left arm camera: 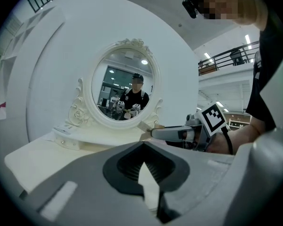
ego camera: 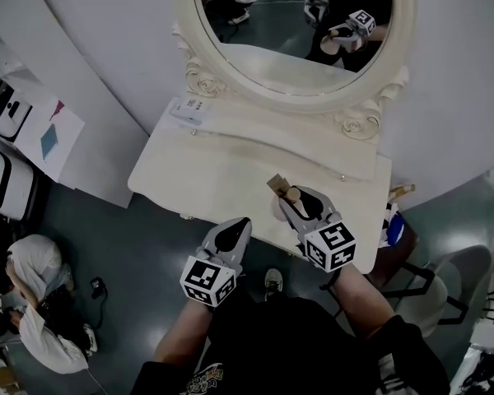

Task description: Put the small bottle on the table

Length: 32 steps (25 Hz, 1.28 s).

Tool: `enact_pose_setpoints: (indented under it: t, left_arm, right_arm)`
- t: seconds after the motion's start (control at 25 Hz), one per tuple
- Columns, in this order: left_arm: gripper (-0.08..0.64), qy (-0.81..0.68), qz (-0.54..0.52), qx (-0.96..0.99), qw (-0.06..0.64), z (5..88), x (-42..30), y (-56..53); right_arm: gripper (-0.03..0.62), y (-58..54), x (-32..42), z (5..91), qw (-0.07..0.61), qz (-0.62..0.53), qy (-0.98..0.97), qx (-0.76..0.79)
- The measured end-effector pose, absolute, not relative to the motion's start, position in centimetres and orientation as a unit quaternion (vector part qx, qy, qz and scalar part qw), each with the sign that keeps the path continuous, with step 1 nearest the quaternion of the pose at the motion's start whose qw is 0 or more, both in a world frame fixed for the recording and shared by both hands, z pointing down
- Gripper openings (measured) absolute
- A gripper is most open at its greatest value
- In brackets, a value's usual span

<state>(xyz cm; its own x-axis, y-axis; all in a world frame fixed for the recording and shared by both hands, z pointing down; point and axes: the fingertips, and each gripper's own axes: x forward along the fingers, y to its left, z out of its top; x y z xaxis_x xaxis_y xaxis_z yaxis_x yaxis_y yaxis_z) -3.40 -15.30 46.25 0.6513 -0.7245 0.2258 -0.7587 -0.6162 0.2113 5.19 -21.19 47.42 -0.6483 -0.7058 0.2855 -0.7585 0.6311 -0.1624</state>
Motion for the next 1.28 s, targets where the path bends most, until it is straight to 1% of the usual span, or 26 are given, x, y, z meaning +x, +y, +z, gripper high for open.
enact_pose_setpoints:
  t: [0.68, 1.28]
  left_arm:
    - [0.002, -0.331, 0.089, 0.929, 0.143, 46.7, -6.9, -23.2]
    - [0.002, -0.297, 0.100, 0.939, 0.141, 48.4, -6.6, -28.8]
  right_arm:
    - [0.167, -28.7, 2.5, 47.9, 0.097, 0.143, -0.859, 0.482]
    - [0.167, -35.0, 2.4, 50.8, 0.113, 0.158, -0.840, 0.507]
